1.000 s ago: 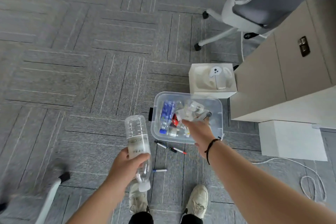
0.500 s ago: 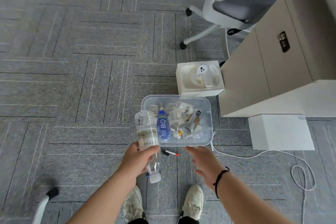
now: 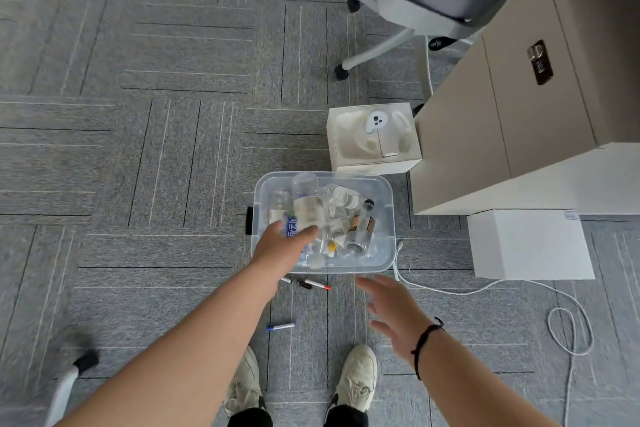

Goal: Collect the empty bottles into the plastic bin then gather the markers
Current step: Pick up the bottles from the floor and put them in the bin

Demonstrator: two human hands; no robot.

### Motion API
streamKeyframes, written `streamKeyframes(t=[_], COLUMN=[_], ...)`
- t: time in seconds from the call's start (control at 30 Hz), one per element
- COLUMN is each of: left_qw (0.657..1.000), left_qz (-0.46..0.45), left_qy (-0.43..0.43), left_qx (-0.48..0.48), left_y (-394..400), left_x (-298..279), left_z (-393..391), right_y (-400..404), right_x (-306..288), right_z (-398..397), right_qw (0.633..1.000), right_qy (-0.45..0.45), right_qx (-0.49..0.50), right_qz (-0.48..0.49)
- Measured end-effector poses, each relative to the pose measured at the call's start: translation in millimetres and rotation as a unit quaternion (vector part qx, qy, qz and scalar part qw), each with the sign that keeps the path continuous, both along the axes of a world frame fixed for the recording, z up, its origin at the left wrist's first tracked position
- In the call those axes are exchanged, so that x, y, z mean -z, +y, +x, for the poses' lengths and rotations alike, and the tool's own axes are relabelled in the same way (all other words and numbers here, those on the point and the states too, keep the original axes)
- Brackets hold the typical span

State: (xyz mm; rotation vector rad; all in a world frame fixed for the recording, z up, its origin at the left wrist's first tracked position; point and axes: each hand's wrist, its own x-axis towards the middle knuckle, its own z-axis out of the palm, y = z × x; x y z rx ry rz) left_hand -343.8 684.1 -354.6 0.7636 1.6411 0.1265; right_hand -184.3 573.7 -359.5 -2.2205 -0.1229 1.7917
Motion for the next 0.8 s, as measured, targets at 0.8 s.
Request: streamKeyframes(t=[0.8], left_qw=[0.999], left_qz=[-0.028], left_qy=[0.007], left_qx=[-0.045], left_y=[-23], left_x=[13], left_z=[-50], right_y=[12], right_x=[17], right_z=[-22], right_qw=[1.0], right_qy=[-0.013], right_qx=[-0.009], right_qz=[0.017])
